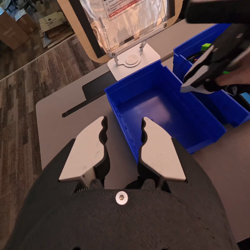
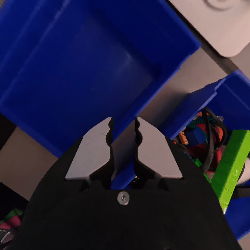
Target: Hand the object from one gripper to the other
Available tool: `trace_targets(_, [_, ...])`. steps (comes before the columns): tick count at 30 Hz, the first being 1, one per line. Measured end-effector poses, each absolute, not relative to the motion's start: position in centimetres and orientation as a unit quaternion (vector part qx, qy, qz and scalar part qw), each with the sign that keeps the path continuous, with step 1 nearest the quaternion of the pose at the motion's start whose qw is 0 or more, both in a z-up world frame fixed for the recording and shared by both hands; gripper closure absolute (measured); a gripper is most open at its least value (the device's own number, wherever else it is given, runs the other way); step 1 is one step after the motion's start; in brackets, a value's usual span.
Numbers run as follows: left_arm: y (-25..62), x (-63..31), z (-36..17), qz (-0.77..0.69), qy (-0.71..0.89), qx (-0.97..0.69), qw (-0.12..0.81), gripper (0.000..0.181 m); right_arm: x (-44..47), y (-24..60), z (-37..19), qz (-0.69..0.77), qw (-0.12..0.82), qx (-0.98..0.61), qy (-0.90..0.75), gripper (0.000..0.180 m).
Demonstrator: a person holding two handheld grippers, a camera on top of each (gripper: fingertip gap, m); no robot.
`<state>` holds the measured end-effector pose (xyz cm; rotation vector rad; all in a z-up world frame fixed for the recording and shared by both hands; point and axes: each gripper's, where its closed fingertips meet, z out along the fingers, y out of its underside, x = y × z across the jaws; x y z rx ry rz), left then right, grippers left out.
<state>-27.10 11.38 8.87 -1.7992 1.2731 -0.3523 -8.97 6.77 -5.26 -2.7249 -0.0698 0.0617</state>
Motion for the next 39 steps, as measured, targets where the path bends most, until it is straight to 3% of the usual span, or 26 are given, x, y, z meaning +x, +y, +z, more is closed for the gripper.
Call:
trace_targets(5, [10.5,-27.1,10.0,-0.159,0.524,-0.701,0.457,0.134,-10.1,6.6,-9.3,0.082,0.11,-0.99,0.038,0.139])
trace_targets(9, [10.1,-26.6,10.3,-0.181,0.535,-0.687,0.457,0.136,-10.8,8.6,-10.2,0.112,0.133,-0.98,0.092,0.154])
trace_targets(18, [10.7,-27.1,11.3,-0.201,0.521,-0.68,0.474,0.137,-11.2,9.2,-11.9,0.106,0.037,-0.988,0.106,0.169])
trace_targets(21, [11.3,-28.3,15.1,-0.225,0.458,-0.659,0.553,0.147,-11.7,9.2,-8.7,0.104,0.012,-0.991,0.079,0.17])
trace_targets(25, [9.0,-32.6,23.0,-0.305,0.327,-0.555,0.701,0.153,-11.0,8.9,0.1,0.101,0.036,-0.993,0.048,0.171])
trace_targets(30, [5.2,-32.8,24.9,-0.392,0.341,-0.486,0.702,0.145,-2.6,2.4,13.1,0.044,0.1,-0.99,0.088,0.172])
trace_targets(33, [6.4,-27.4,21.3,-0.429,0.383,-0.534,0.62,0.132,5.7,-4.7,17.7,-0.006,0.151,-0.974,0.171,0.172])
trace_targets(39, [2.8,-11.4,4.3,-0.514,0.489,-0.661,0.243,0.1,19.6,-21.9,15.4,-0.045,0.177,-0.908,0.378,0.172])
